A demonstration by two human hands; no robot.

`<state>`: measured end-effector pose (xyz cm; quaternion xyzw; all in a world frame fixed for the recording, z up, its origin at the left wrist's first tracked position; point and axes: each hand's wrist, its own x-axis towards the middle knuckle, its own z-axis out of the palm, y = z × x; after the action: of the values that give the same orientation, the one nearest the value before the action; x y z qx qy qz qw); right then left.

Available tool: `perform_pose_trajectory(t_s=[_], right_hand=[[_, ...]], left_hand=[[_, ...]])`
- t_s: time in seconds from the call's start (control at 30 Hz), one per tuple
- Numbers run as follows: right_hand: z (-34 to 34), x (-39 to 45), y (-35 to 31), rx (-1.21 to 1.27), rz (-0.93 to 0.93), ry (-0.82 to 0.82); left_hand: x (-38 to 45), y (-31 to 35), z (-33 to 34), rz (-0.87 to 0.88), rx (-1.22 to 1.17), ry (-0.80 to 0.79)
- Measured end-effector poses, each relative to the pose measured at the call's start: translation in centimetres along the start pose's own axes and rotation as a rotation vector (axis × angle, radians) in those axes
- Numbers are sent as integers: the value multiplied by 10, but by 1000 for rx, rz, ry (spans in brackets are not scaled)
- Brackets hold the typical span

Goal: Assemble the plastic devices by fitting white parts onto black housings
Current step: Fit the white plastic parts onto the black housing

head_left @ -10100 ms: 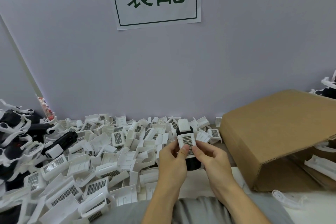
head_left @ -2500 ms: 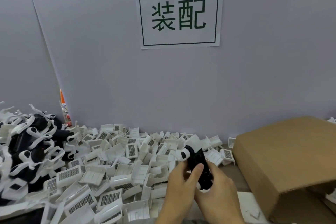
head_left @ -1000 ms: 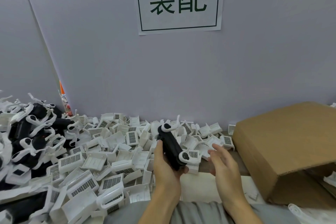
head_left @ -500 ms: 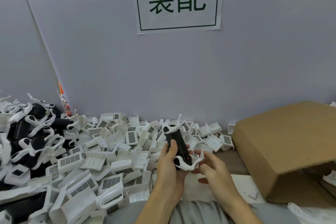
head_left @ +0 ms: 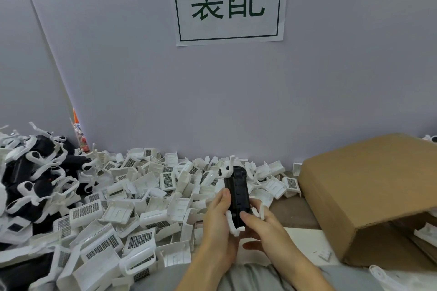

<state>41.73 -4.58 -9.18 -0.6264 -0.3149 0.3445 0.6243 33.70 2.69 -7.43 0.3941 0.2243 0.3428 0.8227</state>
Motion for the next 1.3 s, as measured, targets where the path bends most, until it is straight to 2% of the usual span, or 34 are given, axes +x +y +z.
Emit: perform_pose_trajectory(t_s=[0.43, 0.67, 0.87, 1.3], right_hand=[[-2, 3, 4, 8, -11, -72], [-6, 5, 10, -22, -10, -49], [-4, 2, 9, -26, -33, -45], [-5, 4, 8, 38, -19, -127]], left_hand=[[0, 0, -2, -10, -31, 21], [-1, 0, 1, 21, 14, 13], [-4, 2, 2, -28, -10, 19], [-5, 2, 2, -43, -52, 49]])
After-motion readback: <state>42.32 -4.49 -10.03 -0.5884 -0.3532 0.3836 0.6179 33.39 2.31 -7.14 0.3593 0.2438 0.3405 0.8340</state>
